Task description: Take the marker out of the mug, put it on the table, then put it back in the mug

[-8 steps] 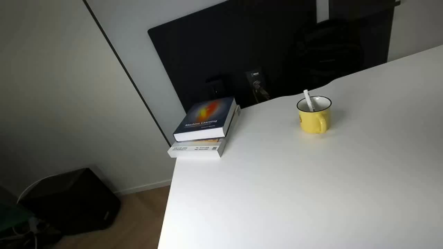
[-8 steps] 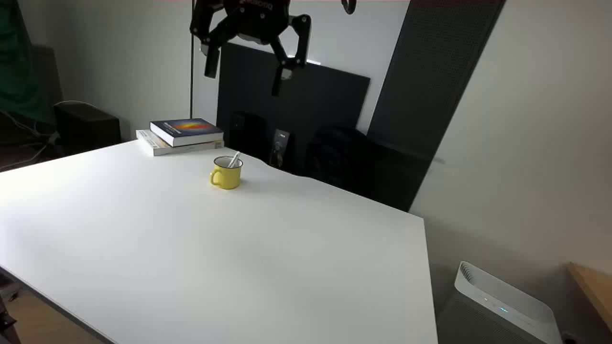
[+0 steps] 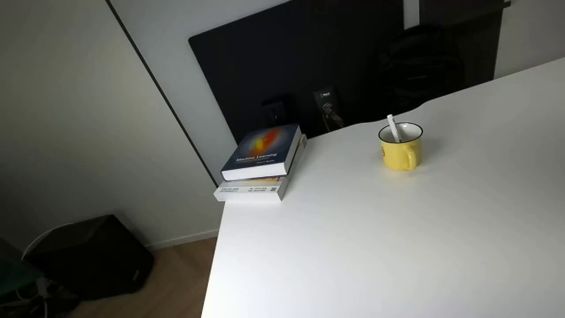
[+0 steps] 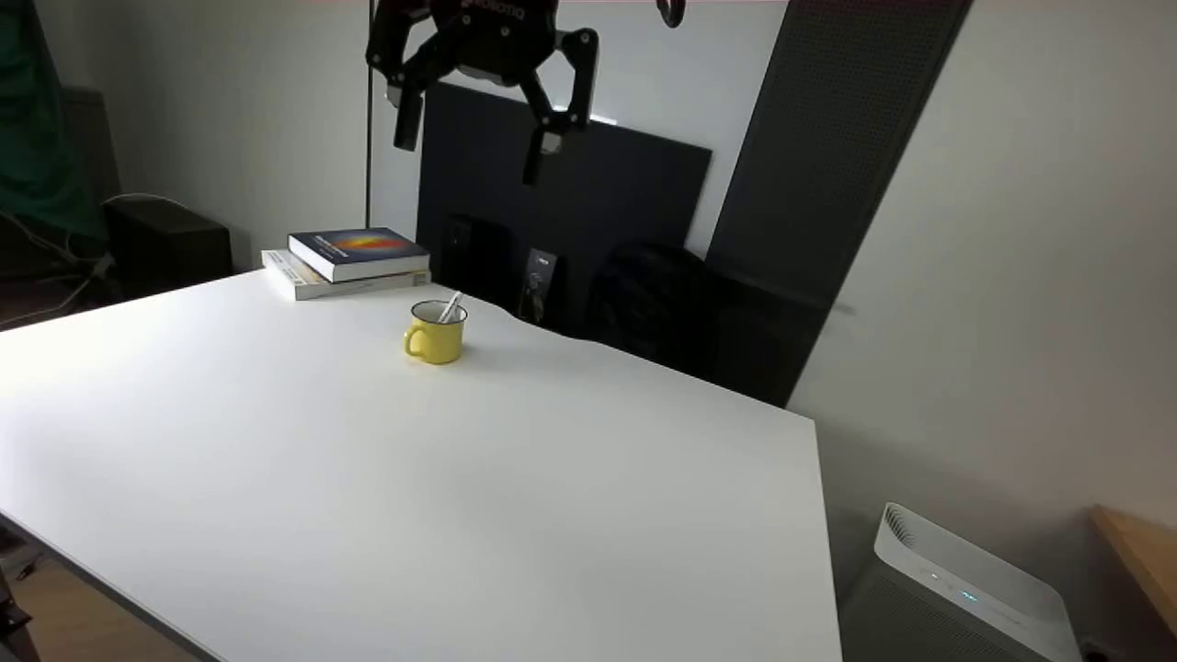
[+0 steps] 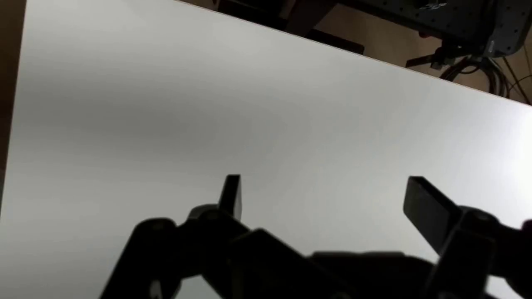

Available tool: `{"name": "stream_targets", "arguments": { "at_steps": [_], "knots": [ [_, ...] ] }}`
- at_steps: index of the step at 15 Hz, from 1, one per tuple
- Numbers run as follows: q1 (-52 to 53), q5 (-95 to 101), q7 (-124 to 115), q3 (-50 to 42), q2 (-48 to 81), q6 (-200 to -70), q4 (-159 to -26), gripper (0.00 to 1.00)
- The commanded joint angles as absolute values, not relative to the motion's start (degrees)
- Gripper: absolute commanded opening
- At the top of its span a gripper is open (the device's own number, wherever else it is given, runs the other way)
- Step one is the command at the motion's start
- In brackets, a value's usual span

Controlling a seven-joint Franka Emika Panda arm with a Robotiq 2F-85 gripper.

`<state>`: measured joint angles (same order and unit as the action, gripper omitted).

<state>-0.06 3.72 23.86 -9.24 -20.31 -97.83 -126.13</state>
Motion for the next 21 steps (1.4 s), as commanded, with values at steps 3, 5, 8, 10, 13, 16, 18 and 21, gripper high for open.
{"name": "stream_targets", "arguments": {
  "at_steps": [3, 5, 8, 10, 13, 16, 18, 21],
  "knots": [
    [-0.6, 3.6, 24.0, -8.7, -20.2, -97.7, -126.0, 1.00],
    [-0.6, 3.6, 24.0, -8.7, -20.2, -97.7, -126.0, 1.00],
    [-0.3, 1.8, 27.2, -9.8, -16.8, -98.3, -124.3, 1.00],
    [-0.3, 1.1, 28.9, -10.0, -14.3, -99.5, -123.6, 1.00],
    [-0.4, -1.6, 32.1, -10.2, -9.1, -101.1, -121.3, 1.00],
    [-1.5, -5.6, 34.9, -10.5, -0.5, -101.5, -115.0, 1.00],
    [-2.8, -8.0, 36.1, -10.0, 5.5, -100.2, -109.5, 1.00],
    [-5.1, -10.3, 36.3, -8.3, 14.4, -98.8, -100.4, 1.00]
  ]
}}
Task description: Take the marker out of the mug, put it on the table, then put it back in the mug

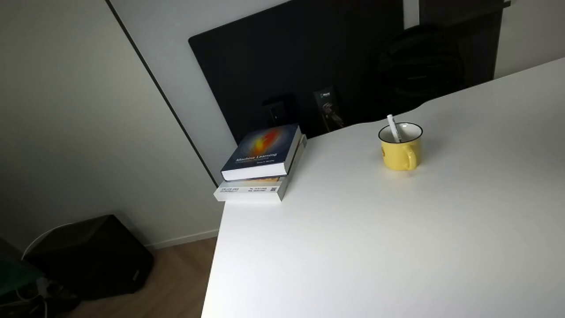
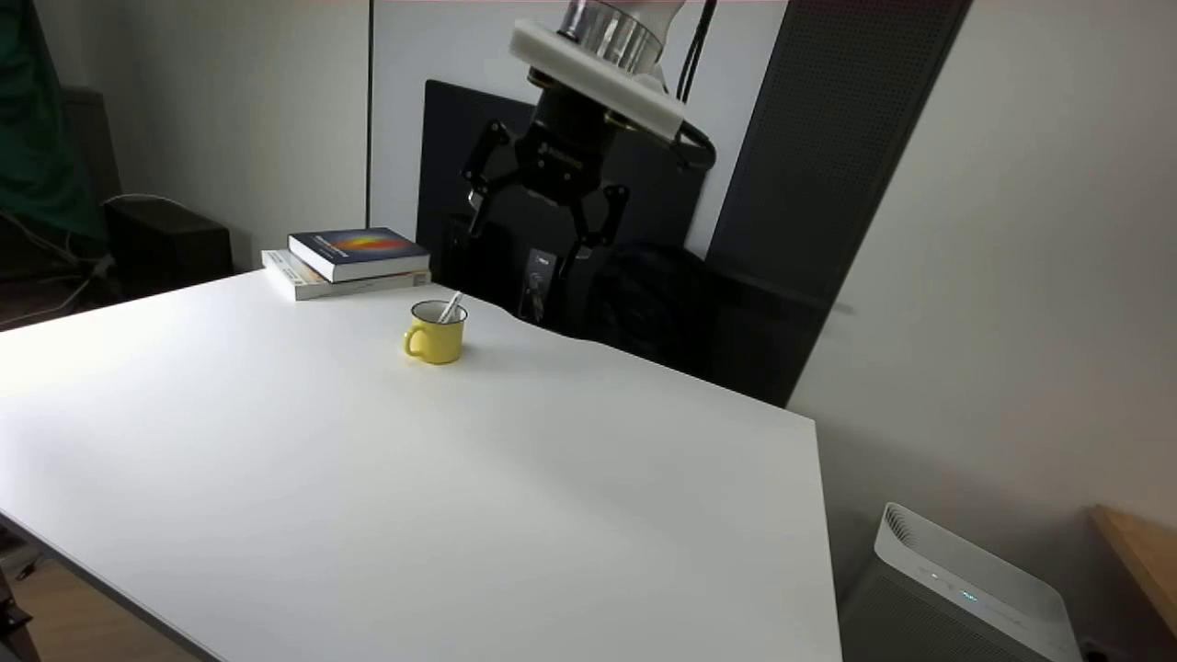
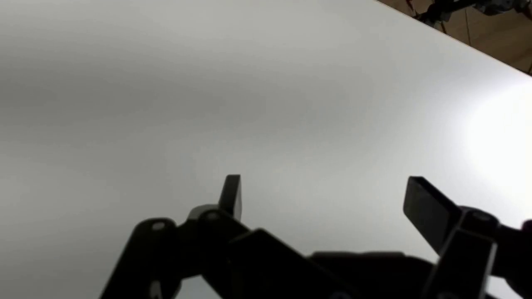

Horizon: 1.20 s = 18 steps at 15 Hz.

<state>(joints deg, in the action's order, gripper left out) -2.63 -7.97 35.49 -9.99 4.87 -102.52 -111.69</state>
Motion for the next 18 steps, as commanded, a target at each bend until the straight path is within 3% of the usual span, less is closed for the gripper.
{"name": "stream_targets", "arguments": {
  "at_steps": [1, 15, 17, 18],
  "knots": [
    [-5.8, -11.0, 36.0, -7.7, 17.2, -97.9, -97.5, 1.00],
    [-9.3, -12.8, 30.5, 2.7, 48.0, -78.6, -58.9, 1.00],
    [-9.1, -12.3, 29.8, 3.5, 49.4, -75.5, -55.9, 1.00],
    [-9.4, -11.9, 32.2, 3.4, 46.3, -79.8, -62.7, 1.00]
  ]
}}
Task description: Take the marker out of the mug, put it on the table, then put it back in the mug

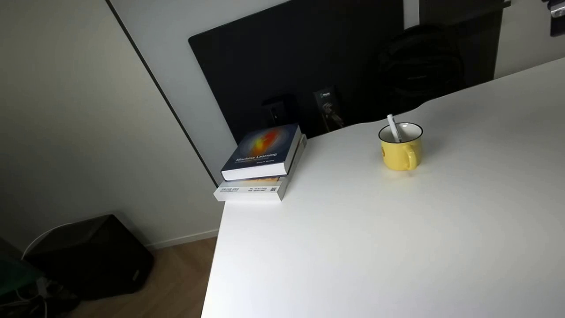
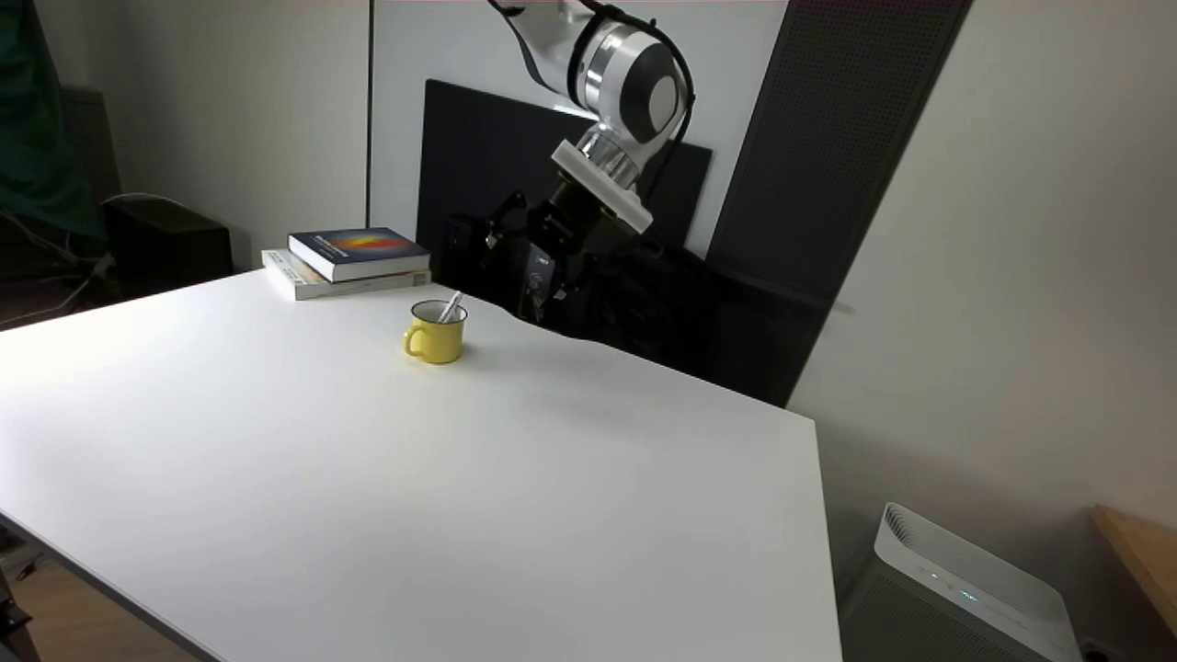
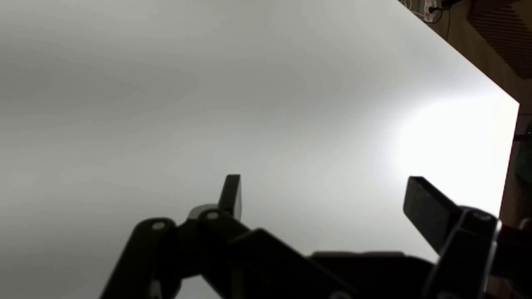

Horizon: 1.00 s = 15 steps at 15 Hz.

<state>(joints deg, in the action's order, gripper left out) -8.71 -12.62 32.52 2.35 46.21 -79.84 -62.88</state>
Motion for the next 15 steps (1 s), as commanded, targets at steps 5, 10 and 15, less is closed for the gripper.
{"name": "stream_targets", "arguments": {
  "at_steps": [5, 10, 15],
  "knots": [
    [-9.4, -11.9, 31.7, 3.9, 48.0, -77.3, -59.1, 1.00],
    [-9.4, -11.9, 31.7, 3.9, 48.0, -77.2, -59.0, 1.00],
    [-9.4, -11.6, 33.4, 4.6, 54.5, -74.0, -52.7, 1.00]
  ]
}}
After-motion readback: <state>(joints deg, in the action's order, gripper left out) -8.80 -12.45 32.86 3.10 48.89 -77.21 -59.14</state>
